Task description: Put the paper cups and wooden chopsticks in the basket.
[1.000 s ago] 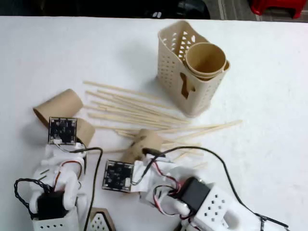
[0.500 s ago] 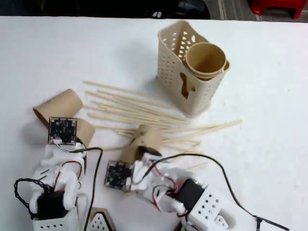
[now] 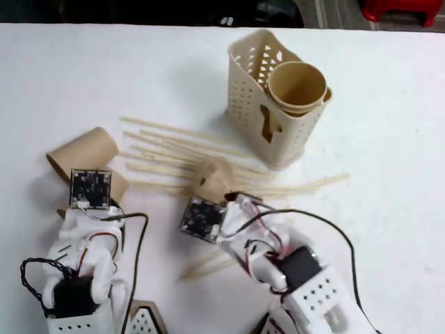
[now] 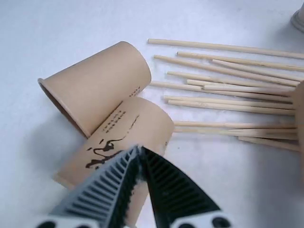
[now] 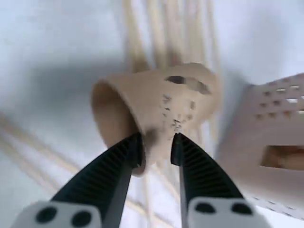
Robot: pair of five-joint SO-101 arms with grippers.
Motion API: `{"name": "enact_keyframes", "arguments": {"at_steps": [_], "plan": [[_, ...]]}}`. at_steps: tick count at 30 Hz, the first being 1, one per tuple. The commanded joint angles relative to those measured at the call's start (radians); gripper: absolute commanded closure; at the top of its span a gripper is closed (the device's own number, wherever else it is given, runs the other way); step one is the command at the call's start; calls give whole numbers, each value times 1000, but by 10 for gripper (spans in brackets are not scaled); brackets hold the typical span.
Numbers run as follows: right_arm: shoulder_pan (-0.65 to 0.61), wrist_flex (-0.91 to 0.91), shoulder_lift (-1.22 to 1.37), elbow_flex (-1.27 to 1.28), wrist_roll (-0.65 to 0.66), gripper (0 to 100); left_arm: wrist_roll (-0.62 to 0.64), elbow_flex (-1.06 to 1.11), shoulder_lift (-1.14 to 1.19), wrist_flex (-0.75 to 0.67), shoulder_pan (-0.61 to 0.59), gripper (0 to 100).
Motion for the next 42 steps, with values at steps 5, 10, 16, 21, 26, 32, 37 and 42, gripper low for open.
{"name": "enact_keyframes", "arguments": {"at_steps": [5, 10, 16, 21, 26, 32, 37, 42], "plan": [[65, 33, -231, -57, 2, 907, -12, -8, -1, -28, -12, 973], [68, 50, -300, -52, 3, 963, -12, -8, -1, -28, -12, 973], [68, 177, -298, -51, 6, 804, -12, -8, -1, -28, -12, 973], [68, 265, -297, -38, 58, 680, -12, -8, -1, -28, -12, 973], [68, 177, -297, 91, 126, 707, -12, -6, -1, -28, -10, 973], [68, 7, -297, 186, 127, 707, -12, -6, -1, -28, -10, 973], [68, -105, -297, 241, 126, 707, -12, -6, -1, -28, -10, 973], [67, -200, -297, 316, 126, 708, -12, -5, -1, -28, -10, 973]]}}
